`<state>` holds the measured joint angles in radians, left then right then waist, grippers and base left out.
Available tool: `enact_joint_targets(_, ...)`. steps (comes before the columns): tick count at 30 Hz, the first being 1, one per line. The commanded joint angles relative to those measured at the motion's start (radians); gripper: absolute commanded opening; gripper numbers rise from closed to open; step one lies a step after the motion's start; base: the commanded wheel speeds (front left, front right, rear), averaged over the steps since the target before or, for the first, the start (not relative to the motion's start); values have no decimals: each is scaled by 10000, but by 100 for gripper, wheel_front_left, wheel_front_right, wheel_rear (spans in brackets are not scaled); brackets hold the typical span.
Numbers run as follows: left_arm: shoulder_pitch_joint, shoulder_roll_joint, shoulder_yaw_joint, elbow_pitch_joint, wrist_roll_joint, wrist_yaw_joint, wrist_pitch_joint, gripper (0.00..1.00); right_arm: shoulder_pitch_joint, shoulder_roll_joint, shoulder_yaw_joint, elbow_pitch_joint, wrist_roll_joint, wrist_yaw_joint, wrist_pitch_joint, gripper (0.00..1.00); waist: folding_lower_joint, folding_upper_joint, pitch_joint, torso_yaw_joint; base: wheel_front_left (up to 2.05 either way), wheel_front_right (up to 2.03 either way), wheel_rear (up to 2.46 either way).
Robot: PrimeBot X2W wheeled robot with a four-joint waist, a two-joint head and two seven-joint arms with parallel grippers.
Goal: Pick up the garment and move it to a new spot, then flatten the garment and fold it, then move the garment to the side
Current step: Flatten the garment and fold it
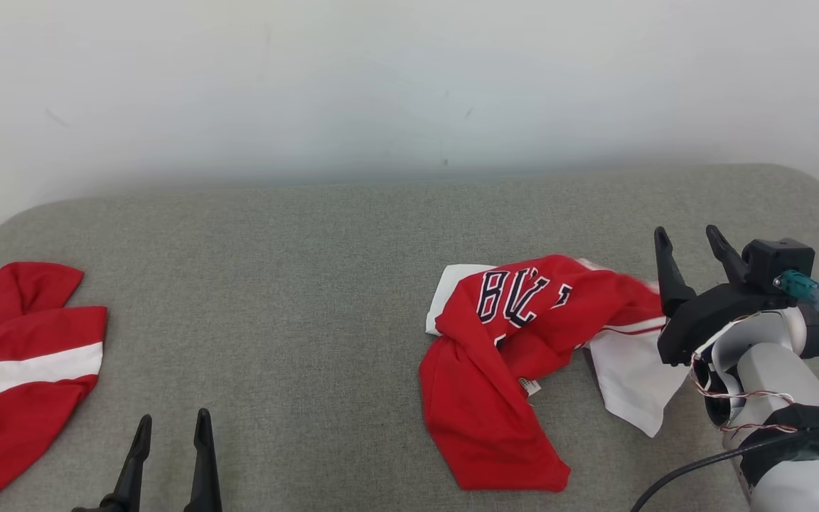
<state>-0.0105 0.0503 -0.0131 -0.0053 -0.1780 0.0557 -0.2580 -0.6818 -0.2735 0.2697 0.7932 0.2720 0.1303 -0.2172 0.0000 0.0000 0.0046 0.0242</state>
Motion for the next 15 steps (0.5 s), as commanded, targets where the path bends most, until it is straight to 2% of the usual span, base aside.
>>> enact_joint_targets(1, -66, 3, 16, -8, 88, 24, -71, 100, 176, 141, -88, -90, -195, 8, -127, 100, 0, 0, 0, -40, 0, 0, 0)
enact_joint_targets(6, -85, 3, -41, 12, 68, 39, -71, 100, 534, 272, -268, -639, -388, 6, -345, 100, 0, 0, -10, -109, 0, 0, 0)
enact_joint_targets(15, -9, 3, -39, -61, 58, 55, -71, 100, 1838, 329, -390, -2634, -406, 6, -499, 100, 0, 0, 5, -218, 0, 0, 0)
